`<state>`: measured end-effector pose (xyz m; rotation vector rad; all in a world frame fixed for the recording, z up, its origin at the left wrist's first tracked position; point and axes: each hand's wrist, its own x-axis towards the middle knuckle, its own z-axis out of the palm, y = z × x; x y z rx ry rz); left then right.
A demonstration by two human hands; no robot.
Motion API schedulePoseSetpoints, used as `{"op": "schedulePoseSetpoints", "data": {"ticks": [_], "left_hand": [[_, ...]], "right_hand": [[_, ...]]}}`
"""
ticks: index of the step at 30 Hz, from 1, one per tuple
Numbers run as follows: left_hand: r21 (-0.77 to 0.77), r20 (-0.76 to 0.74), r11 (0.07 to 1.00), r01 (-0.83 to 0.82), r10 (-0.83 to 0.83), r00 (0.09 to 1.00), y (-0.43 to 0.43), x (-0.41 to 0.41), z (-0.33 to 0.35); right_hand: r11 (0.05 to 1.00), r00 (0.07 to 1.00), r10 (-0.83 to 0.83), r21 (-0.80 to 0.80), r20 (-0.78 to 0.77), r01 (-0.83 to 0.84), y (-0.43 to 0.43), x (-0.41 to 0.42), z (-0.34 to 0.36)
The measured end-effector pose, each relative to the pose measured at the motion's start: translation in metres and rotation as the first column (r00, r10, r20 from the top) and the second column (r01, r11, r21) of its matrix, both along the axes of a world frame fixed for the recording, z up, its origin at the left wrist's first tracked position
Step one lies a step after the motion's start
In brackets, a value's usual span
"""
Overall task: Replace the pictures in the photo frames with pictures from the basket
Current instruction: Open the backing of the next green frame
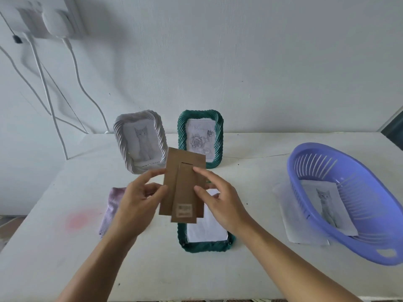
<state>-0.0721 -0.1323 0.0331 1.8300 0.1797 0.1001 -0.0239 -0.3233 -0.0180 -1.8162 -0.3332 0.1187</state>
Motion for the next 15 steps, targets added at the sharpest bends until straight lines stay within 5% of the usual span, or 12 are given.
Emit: {"op": "schedulePoseSetpoints", "data": {"ticks": [6, 11, 15], "left_hand": [[0.200, -0.043, 0.972, -0.121, 0.133, 0.990, 0.047, -0.011, -0.009], [0.381, -0.169, 0.921, -0.081, 0.155, 0.973, 0.070, -0.014, -0.049], [0.524, -0.126, 0.847, -0.085, 0.176, 0.976, 0.068, -0.015, -0.066]], "right_hand": [[0.974, 0.995, 0.096, -0.205, 0.005, -0.093, 0.043, 0.008, -0.012], [0.837, 0.968, 0.219, -0.534, 0.126, -0.120, 0.056, 0.011, -0.026], [0.729, 0.932, 0.302, -0.679, 0.200, -0.090, 0.056, 0.007, -0.028]]}}
